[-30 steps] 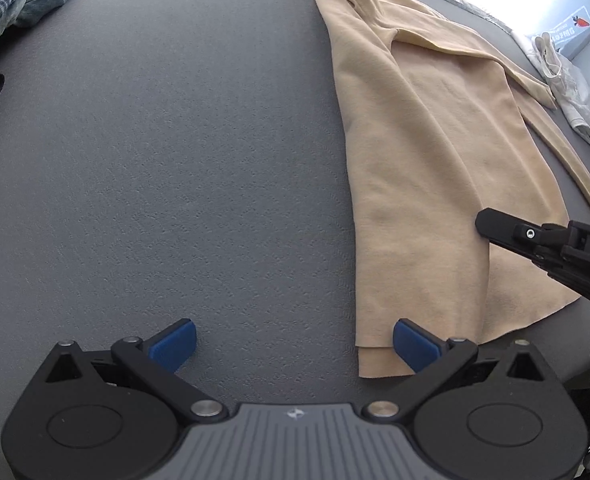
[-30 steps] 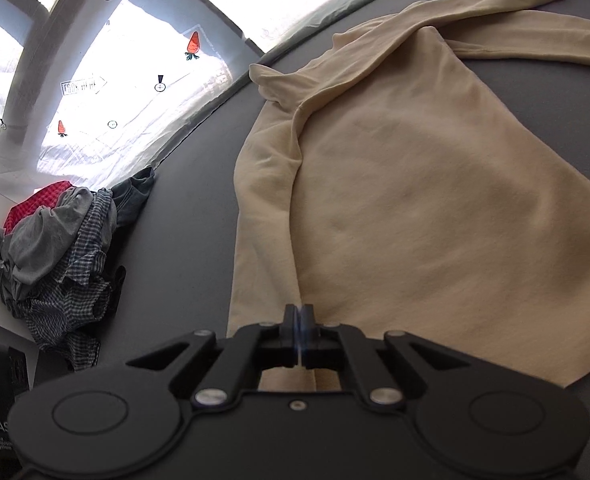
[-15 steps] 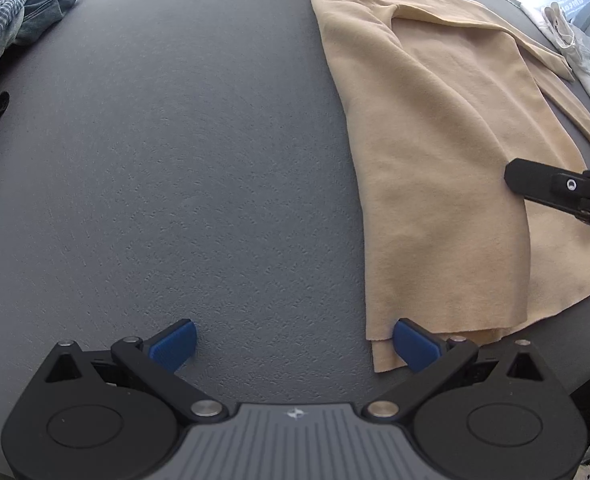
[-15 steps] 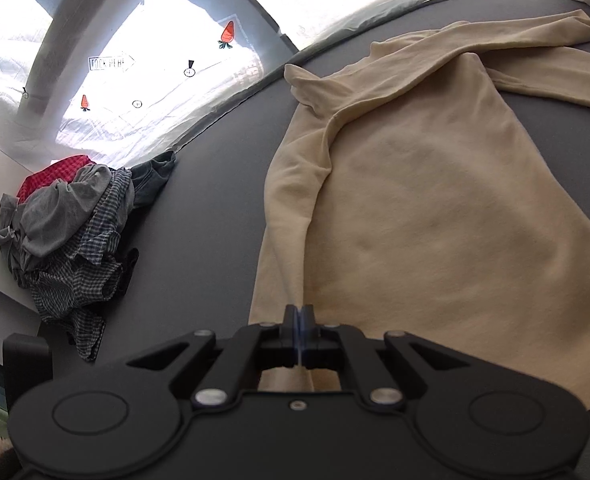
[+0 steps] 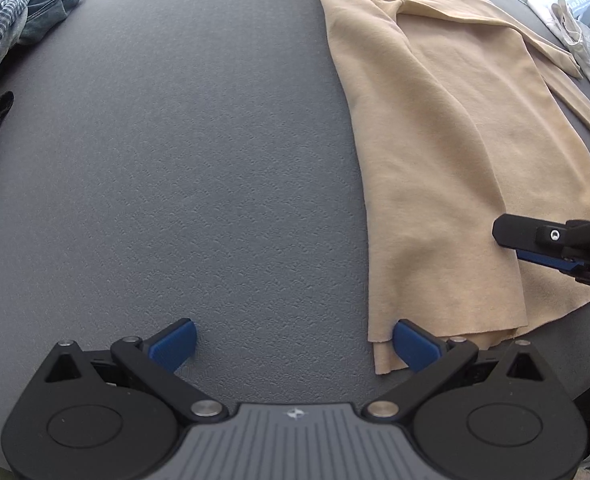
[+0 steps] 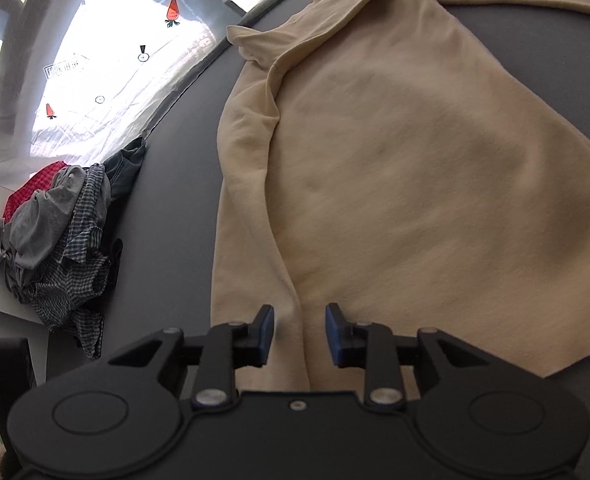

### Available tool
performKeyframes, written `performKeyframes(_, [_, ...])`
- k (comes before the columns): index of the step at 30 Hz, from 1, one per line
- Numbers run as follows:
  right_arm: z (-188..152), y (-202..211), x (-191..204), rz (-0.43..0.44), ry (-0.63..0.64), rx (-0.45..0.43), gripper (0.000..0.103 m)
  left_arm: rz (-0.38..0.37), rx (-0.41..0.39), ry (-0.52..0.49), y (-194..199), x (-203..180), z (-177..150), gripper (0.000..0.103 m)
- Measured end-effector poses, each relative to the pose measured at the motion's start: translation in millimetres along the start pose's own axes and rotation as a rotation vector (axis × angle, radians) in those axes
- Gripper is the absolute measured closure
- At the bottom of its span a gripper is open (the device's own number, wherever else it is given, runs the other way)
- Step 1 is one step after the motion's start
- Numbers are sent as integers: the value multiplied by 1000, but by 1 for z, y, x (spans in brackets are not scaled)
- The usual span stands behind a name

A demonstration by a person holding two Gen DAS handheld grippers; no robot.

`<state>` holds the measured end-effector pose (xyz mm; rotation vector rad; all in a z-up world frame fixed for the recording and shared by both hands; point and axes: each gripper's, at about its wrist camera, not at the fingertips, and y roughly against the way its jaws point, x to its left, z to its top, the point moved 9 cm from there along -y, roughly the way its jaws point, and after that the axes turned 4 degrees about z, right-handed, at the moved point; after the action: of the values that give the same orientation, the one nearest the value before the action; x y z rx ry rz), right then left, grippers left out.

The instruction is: Fold clothes

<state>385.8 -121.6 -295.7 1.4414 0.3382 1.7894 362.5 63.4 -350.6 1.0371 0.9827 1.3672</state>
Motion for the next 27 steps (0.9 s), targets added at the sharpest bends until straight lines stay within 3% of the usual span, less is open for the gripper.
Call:
performKeyframes(1, [0, 2, 4, 11, 17, -7, 101, 1, 1, 1, 0, 0, 0, 0])
performKeyframes(3, [1, 7, 13, 32, 51, -20, 101, 1, 1, 1, 0, 0, -2, 0])
performKeyframes(8, [-2, -3, 10, -137, 206, 35, 100, 2, 1, 1, 0, 0, -2, 0])
performKeyframes(10, [-1, -3, 12, -154, 237, 34, 99, 2, 4, 0, 0, 0, -2, 0])
performKeyframes(11, [-1, -3, 13, -162, 252, 33, 97, 2, 7, 2, 0, 0, -2, 0])
performKeyframes(13, [0, -2, 14, -179, 283, 32, 75, 1, 14, 7, 0, 0, -1, 0])
performKeyframes(17, [17, 11, 6, -172, 223, -25, 70, -4, 34, 33, -1, 2, 3, 0])
performKeyframes(21, [38, 24, -11, -236, 199, -70, 65, -29, 71, 108, 0, 6, 10, 0])
performKeyframes(27, [69, 39, -33, -297, 176, -130, 65, -79, 44, 221, 3, 14, 37, 0])
